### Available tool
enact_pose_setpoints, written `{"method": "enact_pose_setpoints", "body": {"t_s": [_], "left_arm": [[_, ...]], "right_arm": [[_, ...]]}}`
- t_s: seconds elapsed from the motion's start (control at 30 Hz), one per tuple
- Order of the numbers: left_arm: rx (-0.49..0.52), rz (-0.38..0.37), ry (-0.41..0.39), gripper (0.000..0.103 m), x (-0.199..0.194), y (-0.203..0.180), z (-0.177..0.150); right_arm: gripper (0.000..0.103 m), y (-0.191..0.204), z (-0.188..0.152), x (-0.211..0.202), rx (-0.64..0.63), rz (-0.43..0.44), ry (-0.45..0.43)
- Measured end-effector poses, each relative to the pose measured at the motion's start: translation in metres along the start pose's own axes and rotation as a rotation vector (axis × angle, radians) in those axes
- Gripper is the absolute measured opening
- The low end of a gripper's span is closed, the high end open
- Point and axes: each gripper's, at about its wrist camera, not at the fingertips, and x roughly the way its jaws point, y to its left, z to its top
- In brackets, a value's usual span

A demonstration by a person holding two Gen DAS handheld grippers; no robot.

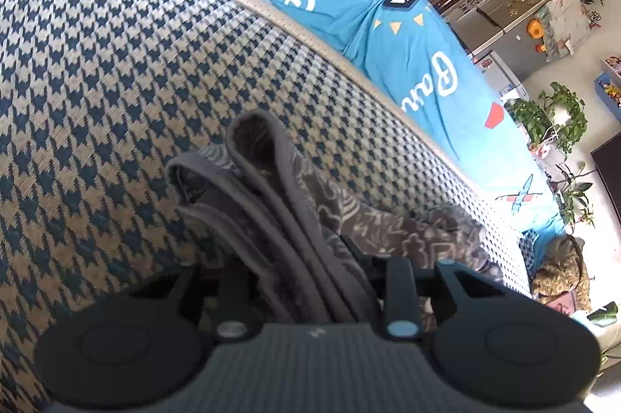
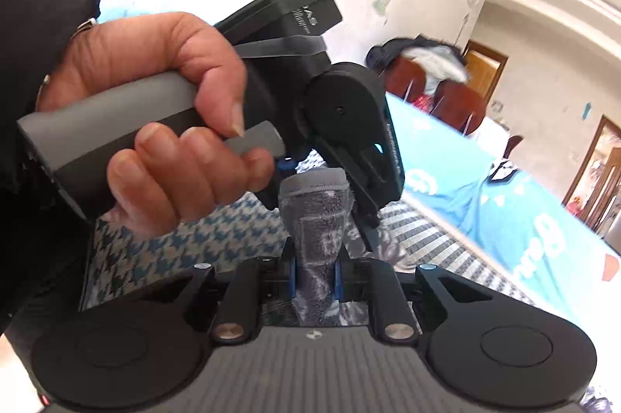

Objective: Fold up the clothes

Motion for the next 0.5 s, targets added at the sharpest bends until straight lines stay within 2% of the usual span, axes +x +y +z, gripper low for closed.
{"method": "enact_pose_setpoints", "body": {"t_s": [0.13, 0.3, 0.5], "left_arm": [[0.046, 0.001, -0.037, 0.027, -0.006, -0.042, 0.009], [0.147, -0.006, -0.082, 0.027, -0.010, -0.111, 0.015], [0.249, -0.027, -0.080, 0.027, 0.012, -0.200, 0.011]], "right_arm": [[0.016, -0.016, 0.004, -0.016, 0.010, -0.048, -0.046], [0.016, -0.054, 0.008, -0.040, 0.077, -0.127, -0.102], [0.016, -0.109, -0.006, -0.068, 0.137, -0.214, -0.130]]}}
